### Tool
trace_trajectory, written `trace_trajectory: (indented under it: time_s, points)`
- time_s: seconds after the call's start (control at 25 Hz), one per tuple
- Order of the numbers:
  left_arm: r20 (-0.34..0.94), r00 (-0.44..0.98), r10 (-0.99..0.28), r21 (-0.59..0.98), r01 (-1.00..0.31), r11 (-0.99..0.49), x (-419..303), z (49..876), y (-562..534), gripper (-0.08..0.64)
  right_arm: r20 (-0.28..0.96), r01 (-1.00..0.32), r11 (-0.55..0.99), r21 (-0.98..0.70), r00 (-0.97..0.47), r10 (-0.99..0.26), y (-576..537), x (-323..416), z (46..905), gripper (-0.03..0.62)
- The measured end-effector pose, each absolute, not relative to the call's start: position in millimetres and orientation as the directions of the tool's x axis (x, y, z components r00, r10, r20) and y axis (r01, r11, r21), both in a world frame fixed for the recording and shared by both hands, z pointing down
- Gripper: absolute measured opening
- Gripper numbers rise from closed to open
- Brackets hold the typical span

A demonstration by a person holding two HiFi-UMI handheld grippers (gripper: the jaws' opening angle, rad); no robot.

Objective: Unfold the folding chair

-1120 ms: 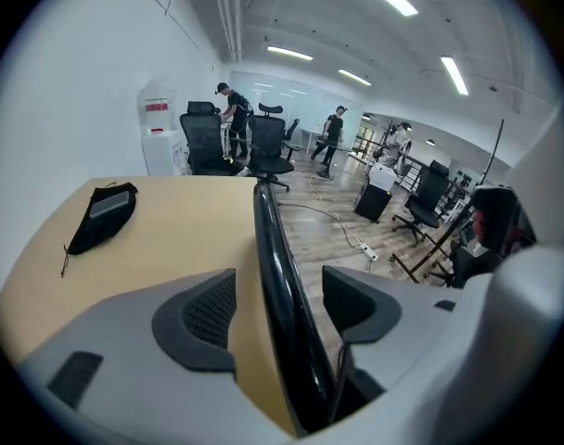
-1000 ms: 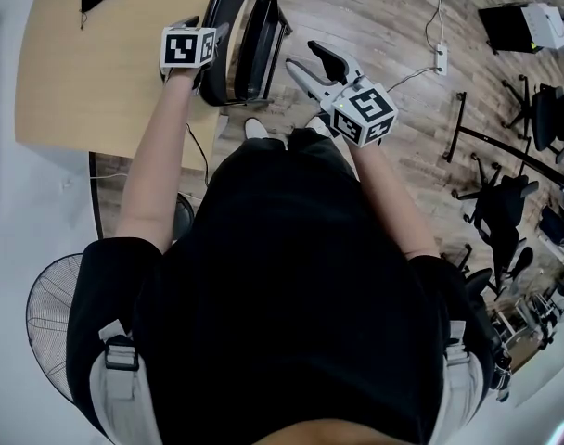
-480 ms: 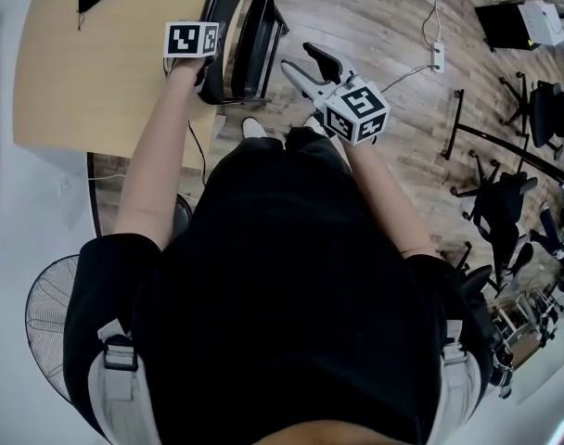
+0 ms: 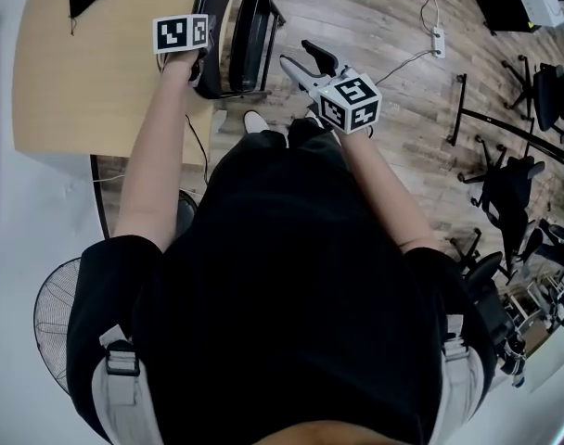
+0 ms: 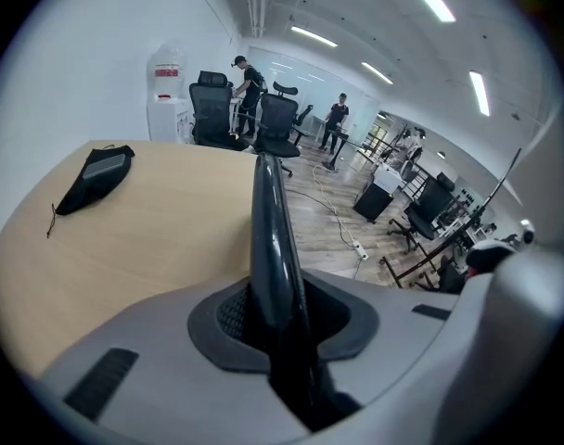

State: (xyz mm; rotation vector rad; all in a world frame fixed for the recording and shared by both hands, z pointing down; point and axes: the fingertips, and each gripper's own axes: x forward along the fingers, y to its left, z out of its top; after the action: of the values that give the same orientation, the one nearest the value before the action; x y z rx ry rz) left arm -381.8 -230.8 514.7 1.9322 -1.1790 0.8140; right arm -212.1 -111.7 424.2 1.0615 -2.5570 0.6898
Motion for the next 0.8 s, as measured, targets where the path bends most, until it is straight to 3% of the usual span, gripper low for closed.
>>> trace_trajectory:
  time_s: [0.56, 0.8]
  points:
    - [0.813, 0.373, -0.447, 0.24, -0.914, -0.326, -309.4, 505.4, -210.1, 0.061, 0.562, -0.825, 0.407, -0.391, -0.565, -0.605, -137.2, -202.3, 521.2, 0.219]
    - [0.819, 0.364, -0.443, 0.23, -0.916, -0.329, -295.1, 506.3, -208.3, 0.061, 0.639, -0.846, 0.284, -0.451, -0.528, -0.559, -151.3, -206.8, 585.2, 0.219]
